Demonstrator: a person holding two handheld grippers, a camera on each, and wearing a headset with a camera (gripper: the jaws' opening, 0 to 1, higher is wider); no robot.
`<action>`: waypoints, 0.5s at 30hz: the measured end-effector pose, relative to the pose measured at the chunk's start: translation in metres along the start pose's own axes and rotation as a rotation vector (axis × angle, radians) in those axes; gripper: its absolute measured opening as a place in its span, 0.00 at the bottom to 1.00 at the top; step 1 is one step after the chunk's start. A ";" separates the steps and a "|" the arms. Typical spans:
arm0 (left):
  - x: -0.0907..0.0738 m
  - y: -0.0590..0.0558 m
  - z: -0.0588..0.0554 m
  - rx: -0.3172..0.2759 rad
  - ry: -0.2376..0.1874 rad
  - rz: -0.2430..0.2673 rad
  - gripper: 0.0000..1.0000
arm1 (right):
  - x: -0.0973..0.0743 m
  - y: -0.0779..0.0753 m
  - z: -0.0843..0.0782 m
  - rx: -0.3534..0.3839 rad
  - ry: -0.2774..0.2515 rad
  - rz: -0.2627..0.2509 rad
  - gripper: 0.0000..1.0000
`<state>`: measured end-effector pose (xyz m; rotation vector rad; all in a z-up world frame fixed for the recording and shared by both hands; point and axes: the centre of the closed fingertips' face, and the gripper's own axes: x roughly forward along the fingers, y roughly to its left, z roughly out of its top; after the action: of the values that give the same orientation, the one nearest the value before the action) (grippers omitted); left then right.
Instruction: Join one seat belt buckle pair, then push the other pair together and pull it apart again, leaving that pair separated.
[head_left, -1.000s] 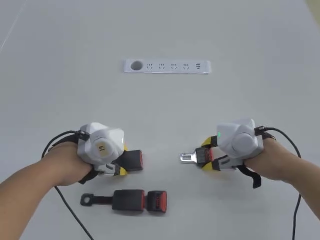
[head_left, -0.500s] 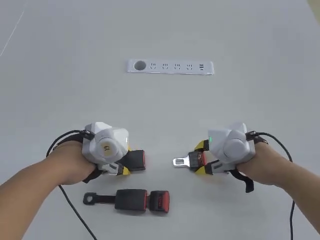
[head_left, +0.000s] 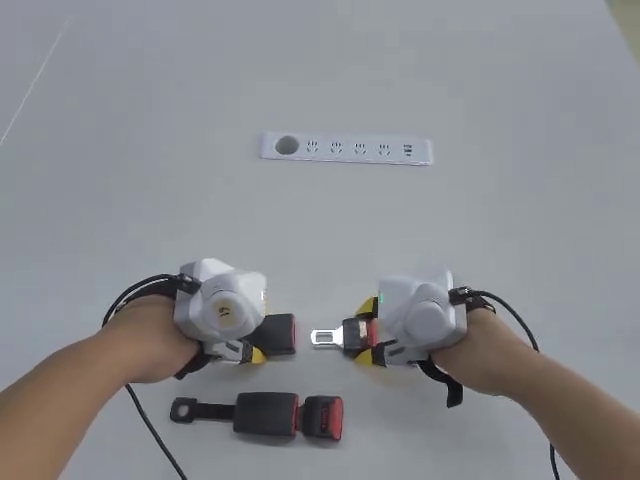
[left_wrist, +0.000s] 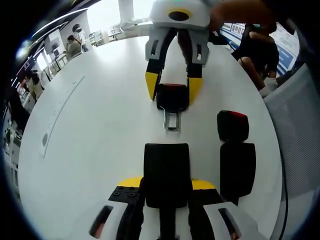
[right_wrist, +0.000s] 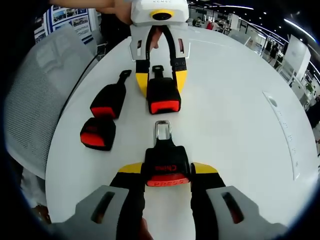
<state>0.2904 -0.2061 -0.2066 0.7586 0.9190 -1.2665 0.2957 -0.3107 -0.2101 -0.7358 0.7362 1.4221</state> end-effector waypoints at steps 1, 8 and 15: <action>0.000 0.000 0.000 -0.001 0.000 0.000 0.34 | 0.001 -0.001 0.001 0.004 -0.001 -0.003 0.34; 0.001 0.001 0.000 -0.008 -0.001 0.001 0.34 | 0.006 -0.002 0.006 0.021 -0.009 -0.012 0.34; 0.001 0.001 0.000 -0.007 0.009 0.000 0.34 | 0.010 -0.001 0.011 0.009 -0.011 -0.006 0.34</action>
<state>0.2915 -0.2066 -0.2074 0.7597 0.9303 -1.2603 0.2967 -0.2964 -0.2117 -0.7223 0.7311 1.4156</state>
